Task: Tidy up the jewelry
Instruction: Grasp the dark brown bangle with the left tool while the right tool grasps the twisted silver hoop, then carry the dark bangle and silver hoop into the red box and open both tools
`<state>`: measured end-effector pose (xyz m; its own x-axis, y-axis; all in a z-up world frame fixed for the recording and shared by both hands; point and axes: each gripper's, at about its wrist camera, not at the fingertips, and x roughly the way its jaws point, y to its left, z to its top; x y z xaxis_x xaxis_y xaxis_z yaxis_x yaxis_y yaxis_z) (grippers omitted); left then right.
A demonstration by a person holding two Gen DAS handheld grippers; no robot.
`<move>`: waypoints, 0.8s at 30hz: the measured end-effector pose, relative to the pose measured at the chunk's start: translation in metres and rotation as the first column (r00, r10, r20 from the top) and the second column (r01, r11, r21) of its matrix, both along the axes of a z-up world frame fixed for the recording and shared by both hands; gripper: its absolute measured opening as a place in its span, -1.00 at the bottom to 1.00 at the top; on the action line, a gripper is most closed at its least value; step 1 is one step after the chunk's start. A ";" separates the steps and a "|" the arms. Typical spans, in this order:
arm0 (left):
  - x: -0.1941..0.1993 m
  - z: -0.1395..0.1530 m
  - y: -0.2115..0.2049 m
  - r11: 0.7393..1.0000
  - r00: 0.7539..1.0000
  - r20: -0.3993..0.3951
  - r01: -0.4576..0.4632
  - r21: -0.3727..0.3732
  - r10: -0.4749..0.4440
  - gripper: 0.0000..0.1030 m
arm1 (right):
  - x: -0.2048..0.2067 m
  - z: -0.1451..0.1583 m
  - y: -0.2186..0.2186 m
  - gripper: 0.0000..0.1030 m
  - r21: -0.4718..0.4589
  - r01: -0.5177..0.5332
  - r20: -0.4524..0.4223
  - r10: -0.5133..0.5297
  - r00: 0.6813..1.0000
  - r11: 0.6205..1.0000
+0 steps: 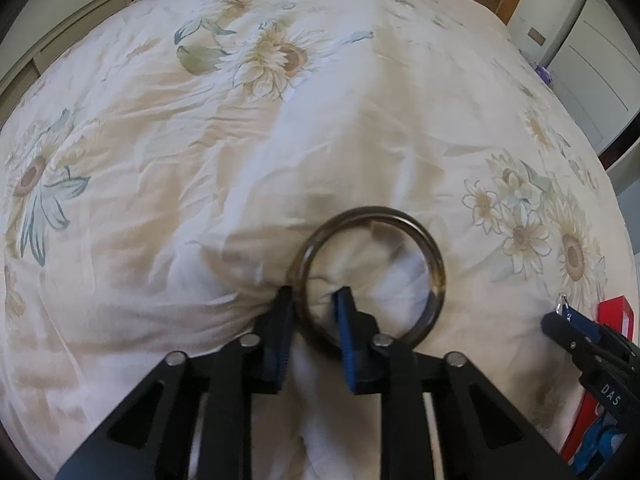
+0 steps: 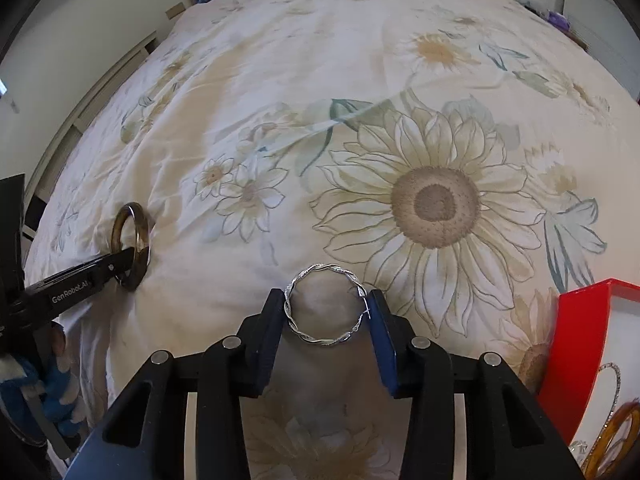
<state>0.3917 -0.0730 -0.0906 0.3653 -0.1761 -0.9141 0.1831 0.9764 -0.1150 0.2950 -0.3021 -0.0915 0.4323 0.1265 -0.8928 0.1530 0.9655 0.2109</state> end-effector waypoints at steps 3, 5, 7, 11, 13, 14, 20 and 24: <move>0.000 0.009 -0.001 1.000 1.000 0.005 0.005 0.002 -0.005 -0.83 | -0.001 0.003 0.002 -0.20 -0.006 -0.013 0.003 0.013 1.000 1.000; -0.001 0.014 -0.001 1.000 1.000 0.007 0.009 0.006 -0.009 -0.86 | -0.002 0.008 0.001 -0.20 0.002 -0.014 0.008 0.014 1.000 1.000; -0.004 0.019 -0.003 1.000 1.000 0.010 0.015 0.016 -0.015 -0.86 | -0.006 0.015 0.002 -0.20 0.013 -0.020 0.016 0.020 1.000 1.000; -0.011 0.032 -0.006 0.999 1.000 0.017 0.024 0.030 -0.024 -0.86 | -0.014 0.033 0.003 -0.20 0.027 -0.038 0.036 0.037 0.999 0.999; -0.015 0.040 -0.007 0.999 0.999 0.019 0.027 0.037 -0.028 -0.86 | -0.022 0.043 0.003 -0.20 0.037 -0.044 0.047 0.042 0.998 0.998; -0.017 0.044 -0.007 0.999 0.999 0.020 0.030 0.043 -0.031 -0.86 | -0.025 0.047 0.002 -0.20 0.042 -0.045 0.050 0.043 0.998 0.998; -0.033 0.068 -0.012 0.996 0.998 0.029 0.050 0.076 -0.052 -0.86 | -0.053 0.074 -0.007 -0.20 0.062 -0.050 0.067 0.046 0.997 0.997; -0.048 0.082 -0.025 0.992 0.996 0.024 0.085 0.092 -0.087 -0.86 | -0.072 0.088 -0.020 -0.20 0.057 -0.037 0.074 0.033 0.997 0.998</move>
